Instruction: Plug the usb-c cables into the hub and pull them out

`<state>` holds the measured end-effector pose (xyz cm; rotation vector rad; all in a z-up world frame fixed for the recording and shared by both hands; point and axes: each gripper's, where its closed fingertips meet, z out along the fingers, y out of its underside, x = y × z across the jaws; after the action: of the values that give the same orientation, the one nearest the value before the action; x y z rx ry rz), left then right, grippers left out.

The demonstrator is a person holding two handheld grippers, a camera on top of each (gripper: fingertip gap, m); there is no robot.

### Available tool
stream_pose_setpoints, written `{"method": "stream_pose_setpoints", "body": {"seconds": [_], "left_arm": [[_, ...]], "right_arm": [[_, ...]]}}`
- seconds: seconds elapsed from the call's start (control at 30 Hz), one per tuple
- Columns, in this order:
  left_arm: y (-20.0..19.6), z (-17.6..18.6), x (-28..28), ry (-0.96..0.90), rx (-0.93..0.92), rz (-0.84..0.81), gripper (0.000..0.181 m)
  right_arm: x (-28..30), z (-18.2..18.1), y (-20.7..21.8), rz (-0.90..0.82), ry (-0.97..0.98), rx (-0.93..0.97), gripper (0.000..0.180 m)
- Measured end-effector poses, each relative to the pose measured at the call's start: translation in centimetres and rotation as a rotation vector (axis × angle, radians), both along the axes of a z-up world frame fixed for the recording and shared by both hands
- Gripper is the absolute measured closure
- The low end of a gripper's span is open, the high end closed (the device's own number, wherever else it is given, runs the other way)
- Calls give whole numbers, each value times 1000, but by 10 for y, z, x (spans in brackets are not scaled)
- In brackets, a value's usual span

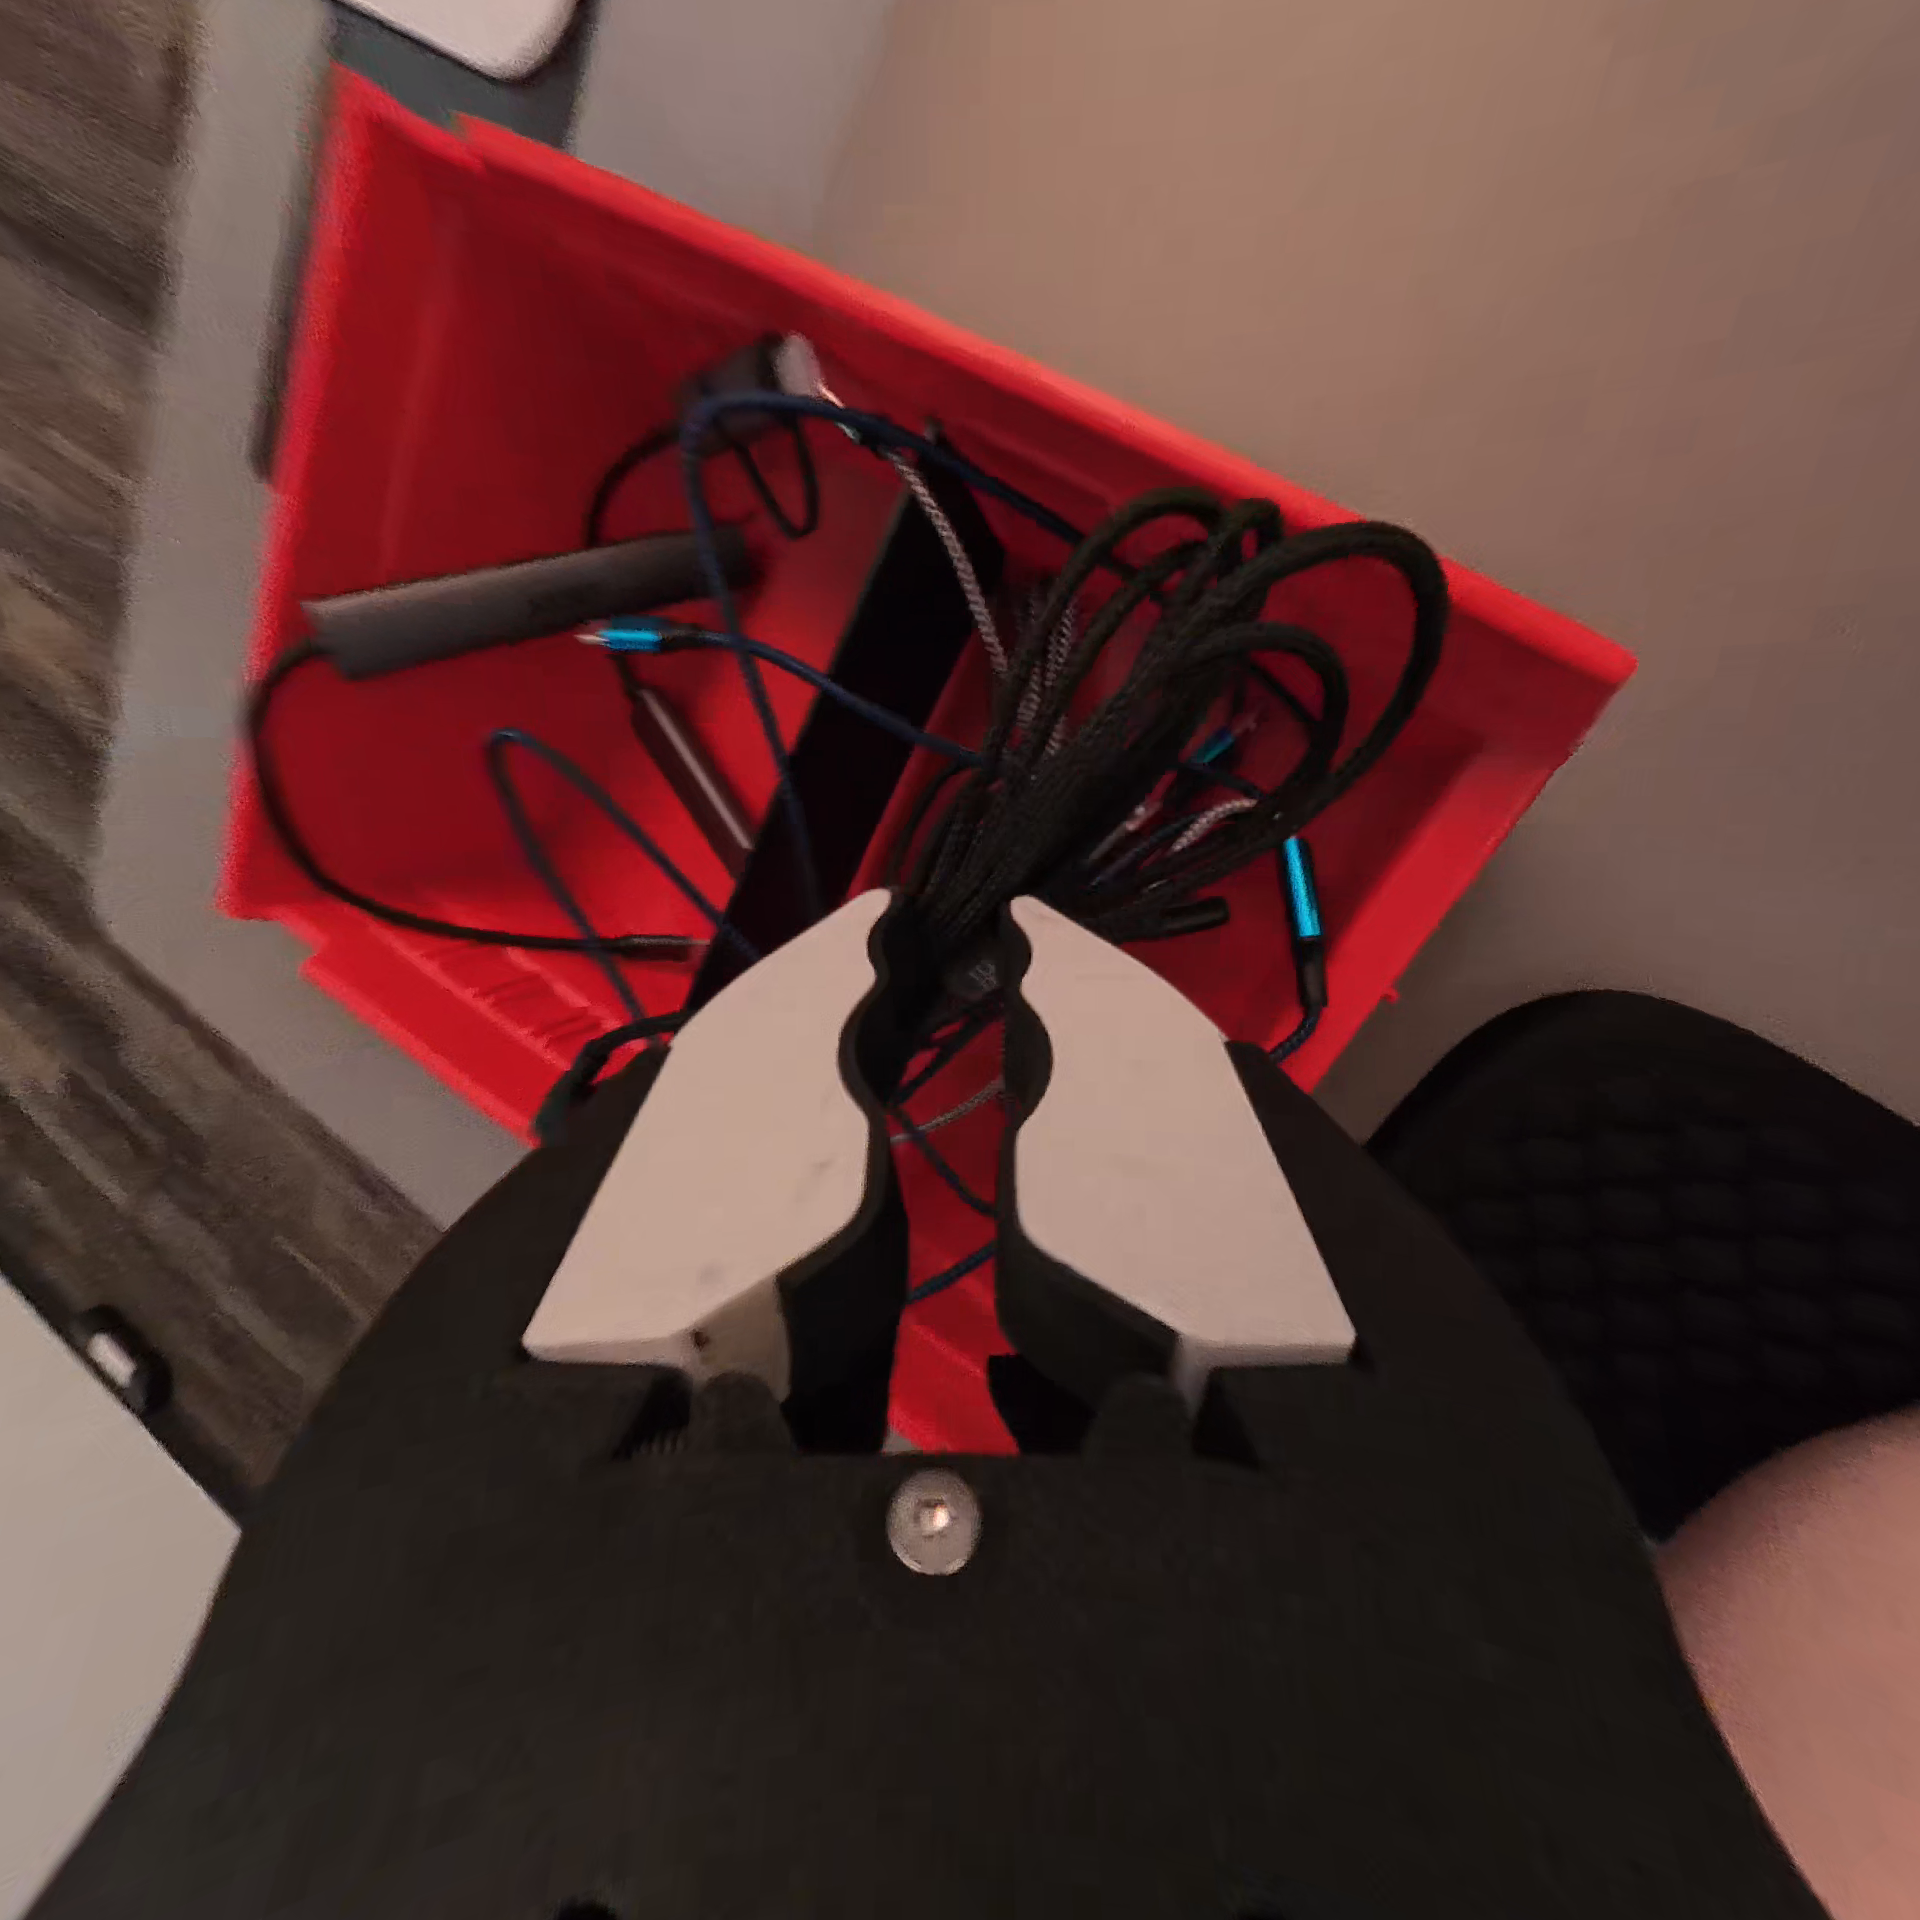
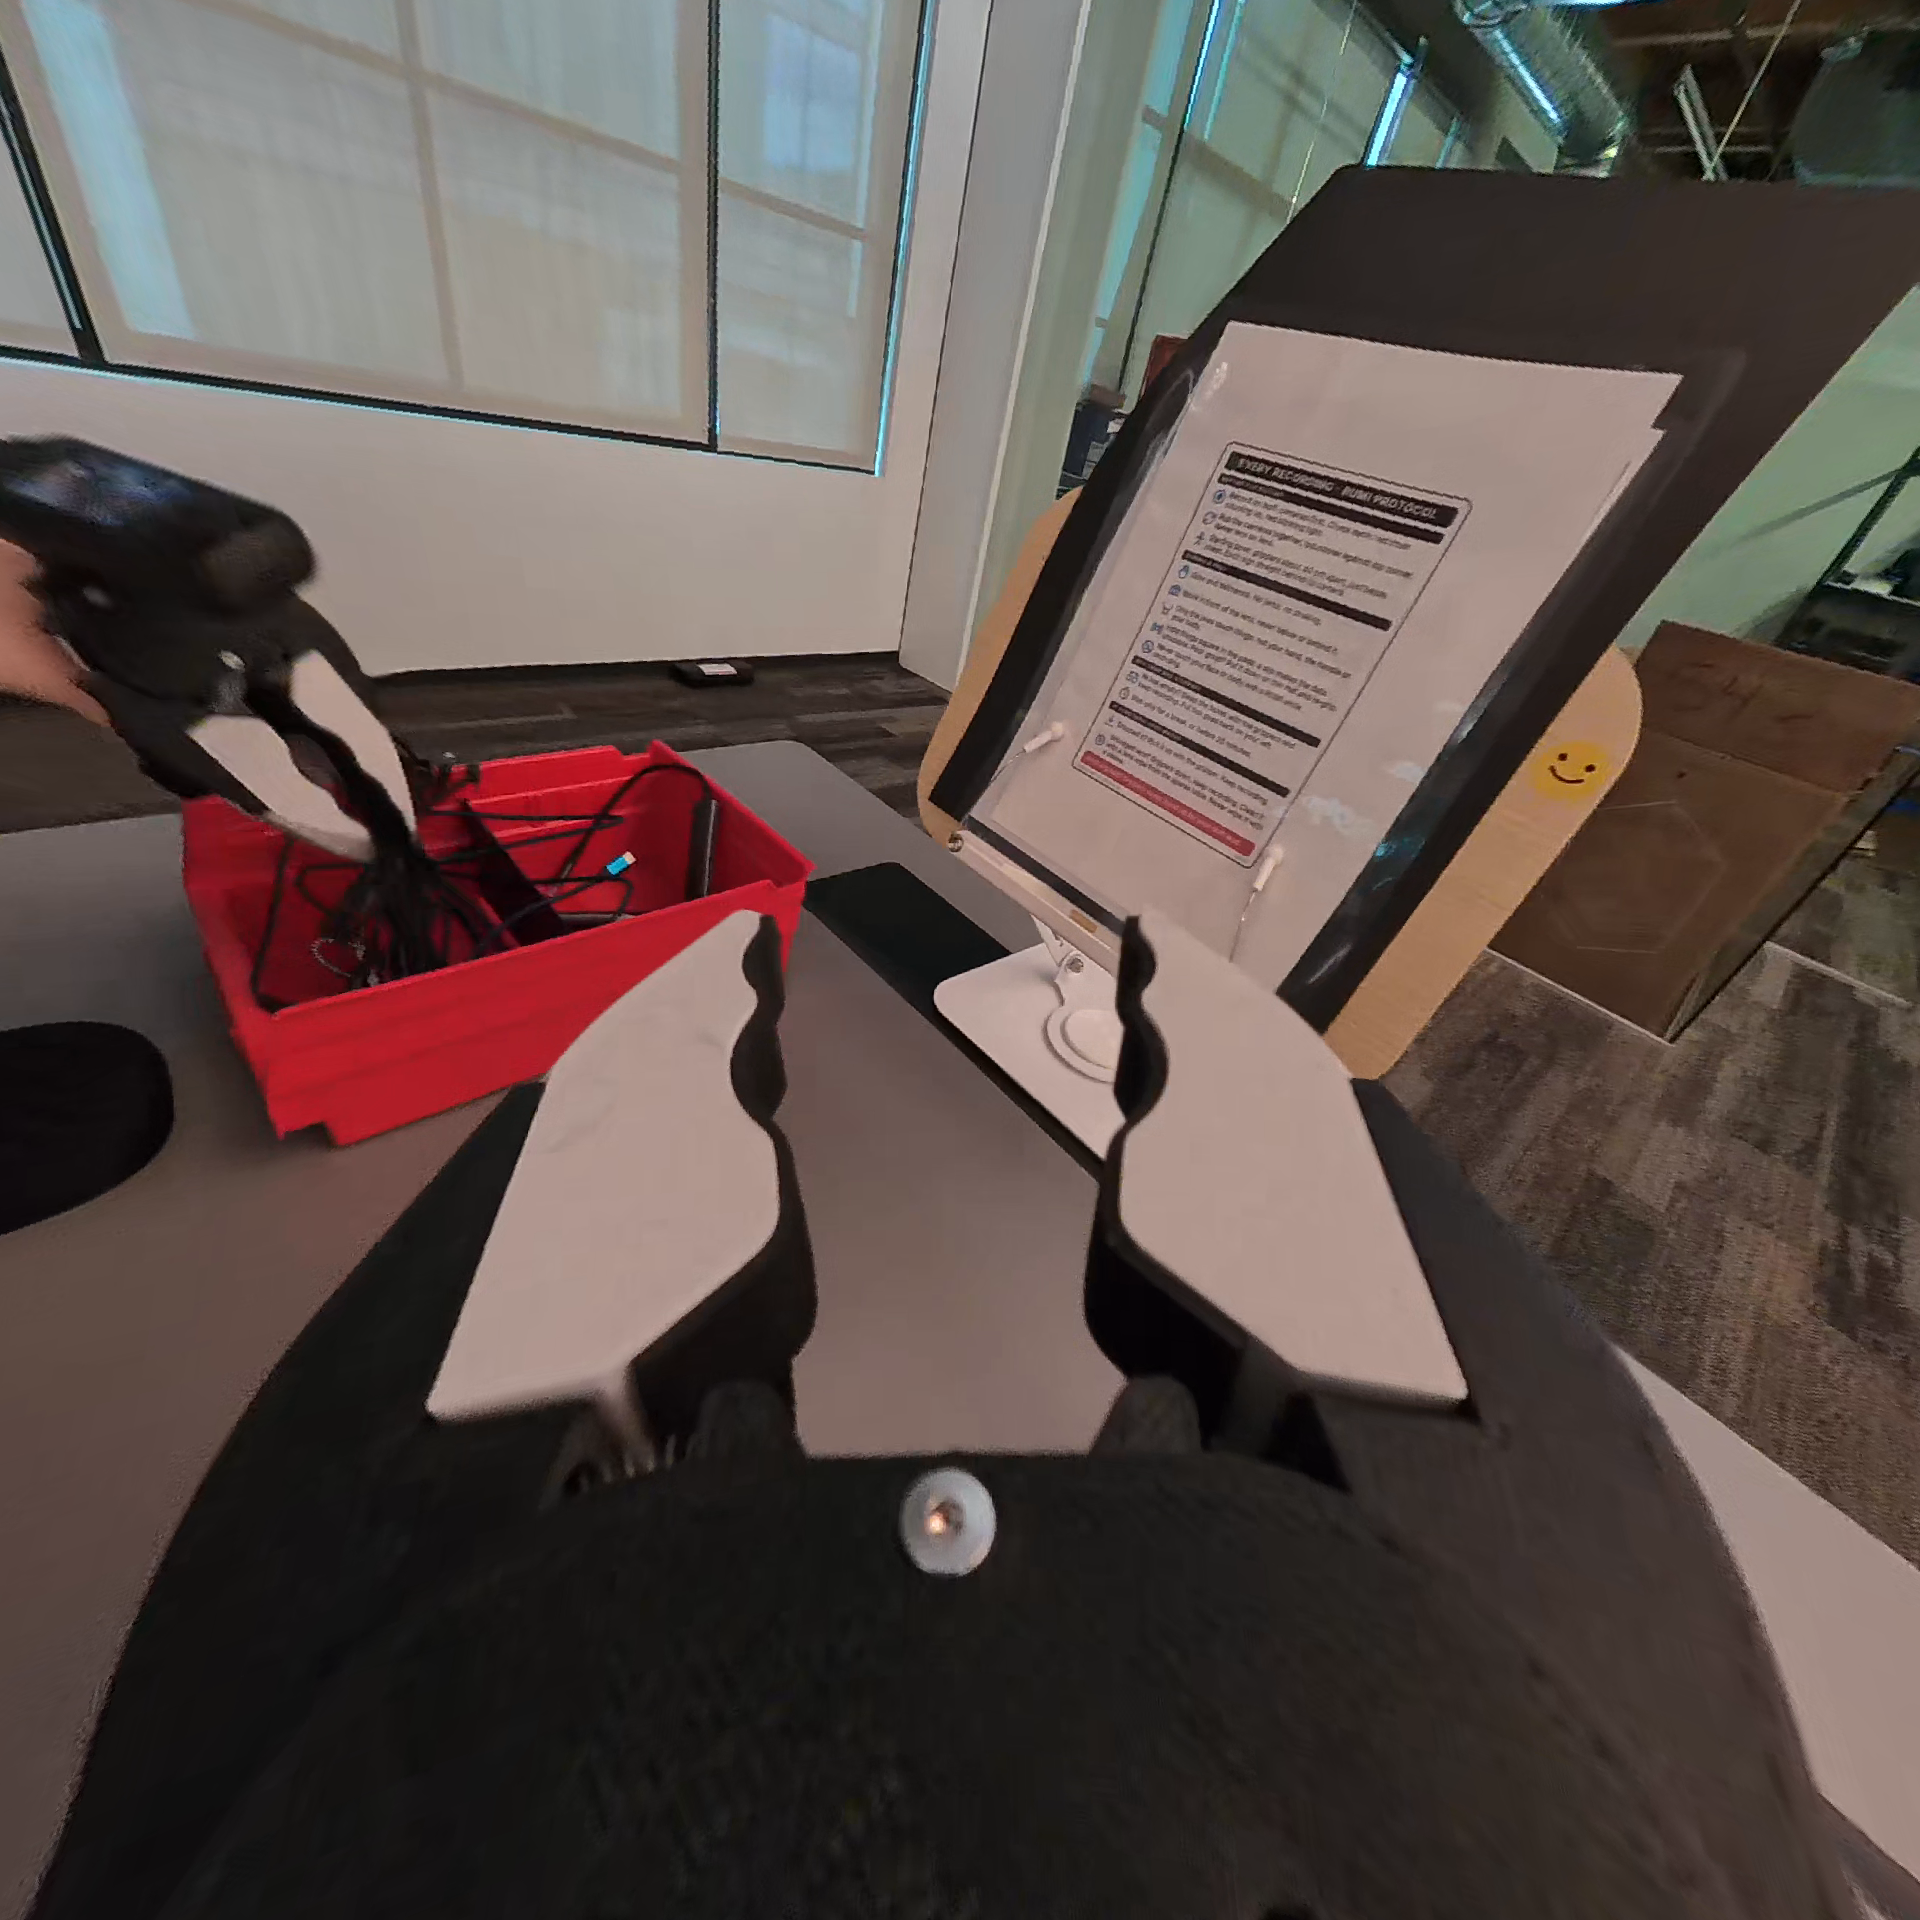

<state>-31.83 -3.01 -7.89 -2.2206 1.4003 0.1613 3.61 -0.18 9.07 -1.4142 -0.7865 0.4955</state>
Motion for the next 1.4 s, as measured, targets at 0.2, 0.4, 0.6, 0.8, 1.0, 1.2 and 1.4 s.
{"method": "stream_pose_setpoints", "body": {"seconds": [0.2,0.4,0.6,0.8,1.0,1.2,1.4], "left_arm": [[-4,77,6,-186,301,23,170],[-17,142,46,-512,426,-26,171],[-43,127,147,-581,200,-227,171],[-38,17,239,-196,44,-355,172],[-50,-71,280,-8,-99,-461,172],[-56,-105,293,-41,-195,-469,155],[-12,-17,260,-365,-126,-250,116]], "right_arm": [[0,4,-5,1,-4,23,118],[2,4,-6,-3,4,19,119],[6,3,-6,-23,-28,32,120],[16,9,-8,-36,-8,40,120],[31,14,-8,-53,5,54,120],[45,15,-4,-63,34,35,120],[62,18,-5,-83,50,41,120]]}}
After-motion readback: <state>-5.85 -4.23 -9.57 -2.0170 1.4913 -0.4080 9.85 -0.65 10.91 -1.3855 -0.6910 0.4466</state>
